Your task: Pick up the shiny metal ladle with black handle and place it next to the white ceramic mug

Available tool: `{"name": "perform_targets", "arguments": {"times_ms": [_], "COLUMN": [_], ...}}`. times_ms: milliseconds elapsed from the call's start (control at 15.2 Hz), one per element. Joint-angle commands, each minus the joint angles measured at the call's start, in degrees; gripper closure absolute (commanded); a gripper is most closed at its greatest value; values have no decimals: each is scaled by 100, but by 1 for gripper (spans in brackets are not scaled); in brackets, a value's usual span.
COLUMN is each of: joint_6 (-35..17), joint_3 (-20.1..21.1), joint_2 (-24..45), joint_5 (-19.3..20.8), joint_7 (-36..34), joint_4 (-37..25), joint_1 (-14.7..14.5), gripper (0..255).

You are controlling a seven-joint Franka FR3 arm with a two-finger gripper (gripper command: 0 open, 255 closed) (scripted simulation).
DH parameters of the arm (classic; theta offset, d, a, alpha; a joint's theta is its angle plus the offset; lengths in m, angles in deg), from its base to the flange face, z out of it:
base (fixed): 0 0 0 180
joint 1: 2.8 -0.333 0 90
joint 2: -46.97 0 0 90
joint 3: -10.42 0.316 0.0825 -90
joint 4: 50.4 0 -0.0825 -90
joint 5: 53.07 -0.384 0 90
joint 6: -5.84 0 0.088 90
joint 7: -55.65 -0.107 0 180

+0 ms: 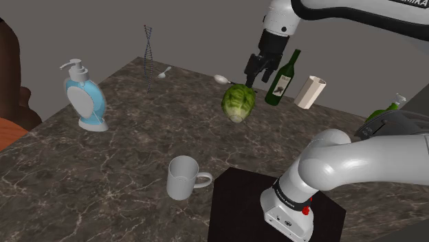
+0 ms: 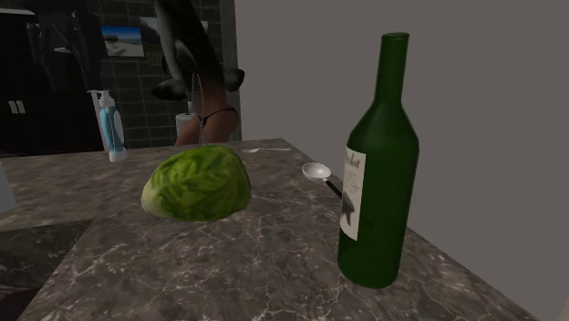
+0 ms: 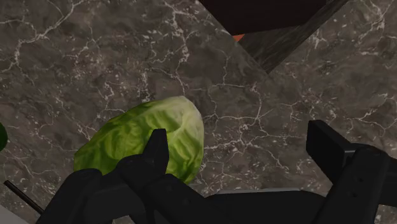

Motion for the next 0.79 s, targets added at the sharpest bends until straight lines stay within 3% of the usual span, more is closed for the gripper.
{"name": "perform_targets", "arguments": {"times_ms": [0,726], "joint_6": [0,-1237], "joint_3": [0,-1312], "joint_2": [0,1087], "joint_5": [0,1013], "joint_7": [0,2107], "joint_4": [0,124], "joint_1": [0,166], "gripper": [0,0]}}
